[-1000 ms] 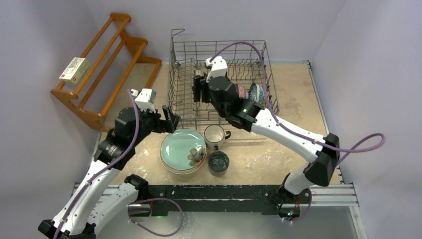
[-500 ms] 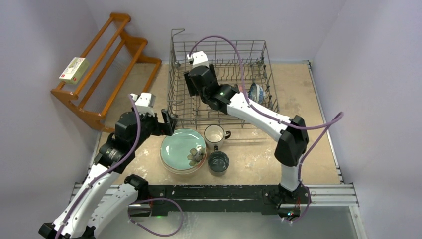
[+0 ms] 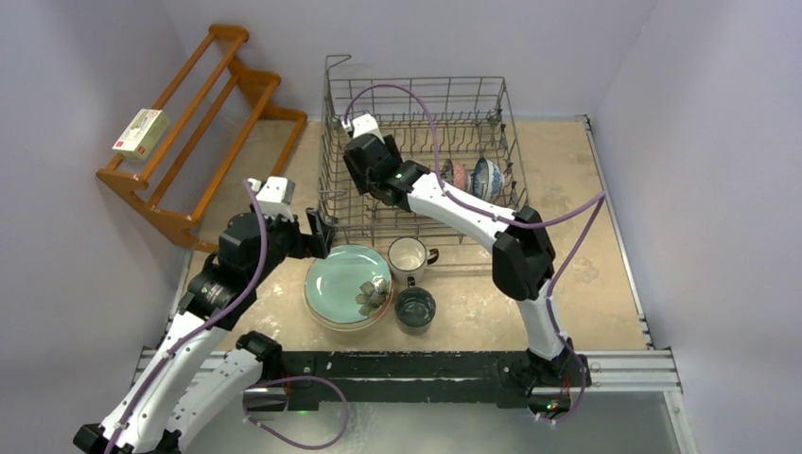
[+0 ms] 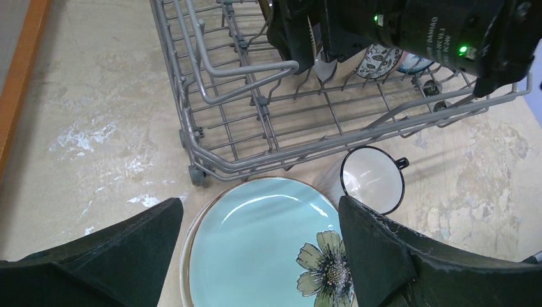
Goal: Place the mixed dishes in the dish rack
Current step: Insert the bowl into the dish rack.
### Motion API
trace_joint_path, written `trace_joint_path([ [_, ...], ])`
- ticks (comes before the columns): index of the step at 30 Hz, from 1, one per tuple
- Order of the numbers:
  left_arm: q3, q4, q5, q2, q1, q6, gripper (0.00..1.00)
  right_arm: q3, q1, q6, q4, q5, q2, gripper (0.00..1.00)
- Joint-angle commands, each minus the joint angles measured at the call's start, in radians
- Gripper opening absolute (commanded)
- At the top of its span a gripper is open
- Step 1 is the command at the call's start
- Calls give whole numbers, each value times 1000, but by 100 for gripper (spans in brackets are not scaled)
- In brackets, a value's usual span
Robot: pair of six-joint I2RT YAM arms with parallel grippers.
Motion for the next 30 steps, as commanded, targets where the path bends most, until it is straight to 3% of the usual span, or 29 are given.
trace_joint_path([
  [1,-3,27,-14,-2,4,17,90,66,-11,9,27,-10,-21,0],
  [12,-3,30,-13,8,4,19,90,20,-60,106,44,-181,-12,0],
  [30,-6,31,-11,13,5,19,90,52,-62,64,42,-210,38,0],
])
